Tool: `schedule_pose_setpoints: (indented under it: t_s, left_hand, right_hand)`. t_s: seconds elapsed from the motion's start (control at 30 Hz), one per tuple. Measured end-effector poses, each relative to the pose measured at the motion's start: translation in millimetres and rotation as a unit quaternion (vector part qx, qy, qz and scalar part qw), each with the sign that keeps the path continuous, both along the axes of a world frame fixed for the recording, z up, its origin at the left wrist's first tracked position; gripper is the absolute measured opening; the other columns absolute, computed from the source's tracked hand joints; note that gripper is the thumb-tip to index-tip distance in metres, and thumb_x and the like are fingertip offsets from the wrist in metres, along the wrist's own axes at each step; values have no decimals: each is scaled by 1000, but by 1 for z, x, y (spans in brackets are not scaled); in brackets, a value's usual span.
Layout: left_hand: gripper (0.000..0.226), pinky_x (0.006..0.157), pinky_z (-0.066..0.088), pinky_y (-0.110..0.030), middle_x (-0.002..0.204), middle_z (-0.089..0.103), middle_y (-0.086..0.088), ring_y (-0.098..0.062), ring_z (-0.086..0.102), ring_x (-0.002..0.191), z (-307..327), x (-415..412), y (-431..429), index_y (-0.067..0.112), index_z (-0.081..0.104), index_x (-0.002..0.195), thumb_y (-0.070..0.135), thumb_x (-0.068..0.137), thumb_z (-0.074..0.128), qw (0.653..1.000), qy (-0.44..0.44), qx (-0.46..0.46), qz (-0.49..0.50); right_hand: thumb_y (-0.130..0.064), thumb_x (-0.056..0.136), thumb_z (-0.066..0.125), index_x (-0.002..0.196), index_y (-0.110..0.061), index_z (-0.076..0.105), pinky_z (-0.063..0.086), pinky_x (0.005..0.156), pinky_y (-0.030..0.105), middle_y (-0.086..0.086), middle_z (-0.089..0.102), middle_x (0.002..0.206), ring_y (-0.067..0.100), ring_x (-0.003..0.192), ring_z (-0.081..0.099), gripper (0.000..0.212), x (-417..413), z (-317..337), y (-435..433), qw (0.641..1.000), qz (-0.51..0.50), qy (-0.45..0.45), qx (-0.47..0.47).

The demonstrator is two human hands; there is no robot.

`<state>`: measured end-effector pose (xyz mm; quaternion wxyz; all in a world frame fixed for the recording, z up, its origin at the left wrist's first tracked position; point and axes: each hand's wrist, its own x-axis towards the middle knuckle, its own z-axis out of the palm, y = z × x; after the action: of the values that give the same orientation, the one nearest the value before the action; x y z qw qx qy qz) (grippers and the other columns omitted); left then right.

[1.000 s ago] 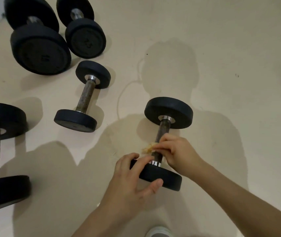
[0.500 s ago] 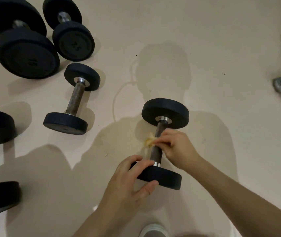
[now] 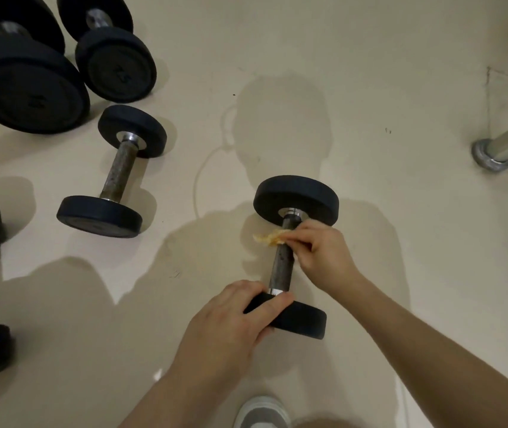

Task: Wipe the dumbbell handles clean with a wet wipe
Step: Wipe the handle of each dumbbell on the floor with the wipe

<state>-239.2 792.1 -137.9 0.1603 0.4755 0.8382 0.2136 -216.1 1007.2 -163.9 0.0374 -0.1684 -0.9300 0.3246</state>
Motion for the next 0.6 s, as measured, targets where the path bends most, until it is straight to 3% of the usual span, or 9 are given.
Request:
schedule_pose_setpoints:
  t_s: [0.13, 0.27, 0.33, 0.4, 0.47, 0.5, 0.57, 0.6]
  left_hand:
    - [63, 69, 52, -28, 109, 62, 9, -14, 60, 95, 3, -10, 4, 39, 53, 125, 26, 70, 80, 1000, 10, 5, -29]
    - [60, 81, 49, -32, 115, 57, 11, -12, 52, 105, -2, -19, 0, 45, 43, 131, 25, 81, 70, 998, -18, 7, -53]
    - [62, 84, 47, -31, 120, 54, 13, -11, 50, 108, -4, -20, -2, 47, 38, 133, 26, 83, 66, 998, -23, 6, -61]
    - [62, 91, 40, -29, 125, 50, 18, -6, 45, 114, -4, -17, -2, 52, 32, 135, 32, 84, 61, 998, -46, 0, -52]
    - [53, 98, 33, -26, 123, 48, 29, 5, 38, 116, 0, -15, 2, 57, 36, 132, 45, 84, 54, 992, -121, 0, -28]
    - [44, 98, 34, -24, 118, 52, 32, 9, 41, 113, 4, -15, 6, 59, 44, 126, 49, 84, 53, 980, -199, 20, 3]
    - [22, 91, 43, -23, 103, 64, 28, 6, 55, 101, 11, -23, 19, 53, 63, 106, 47, 87, 56, 930, -337, 83, 122]
    - [15, 86, 47, -23, 97, 67, 23, 2, 59, 95, 11, -31, 29, 47, 68, 98, 42, 89, 57, 917, -342, 94, 181]
  right_hand:
    - [-13, 84, 68, 98, -18, 75, 50, 75, 23, -11, 59, 84, 6, 77, 57, 16, 15, 8, -9, 991, 127, -41, -28]
    - [-13, 87, 64, 99, -19, 74, 49, 77, 21, -11, 57, 89, 9, 81, 56, 18, -11, 4, 7, 999, 31, -16, 3]
    - [-12, 86, 65, 99, -18, 75, 44, 72, 15, -9, 57, 85, 7, 76, 54, 17, 3, 5, -5, 992, 121, -23, -10]
    - [-15, 86, 66, 101, -17, 75, 46, 72, 18, -6, 60, 85, 6, 76, 53, 18, 10, 8, -3, 984, 168, -54, -5]
    - [-17, 86, 66, 100, -18, 74, 50, 76, 25, -6, 60, 89, 8, 80, 54, 17, -3, 2, 12, 996, 79, -38, 24]
    - [-16, 86, 66, 99, -19, 75, 49, 76, 25, -8, 58, 88, 8, 80, 53, 16, -7, 1, 14, 999, 35, -28, 22]
    - [-15, 85, 66, 96, -20, 76, 44, 72, 20, -9, 54, 84, 7, 77, 51, 16, -4, -2, 6, 1000, 21, -20, 6]
    - [-14, 85, 67, 96, -21, 76, 41, 70, 16, -10, 52, 82, 6, 75, 50, 16, 2, -3, 0, 999, 35, -26, -5]
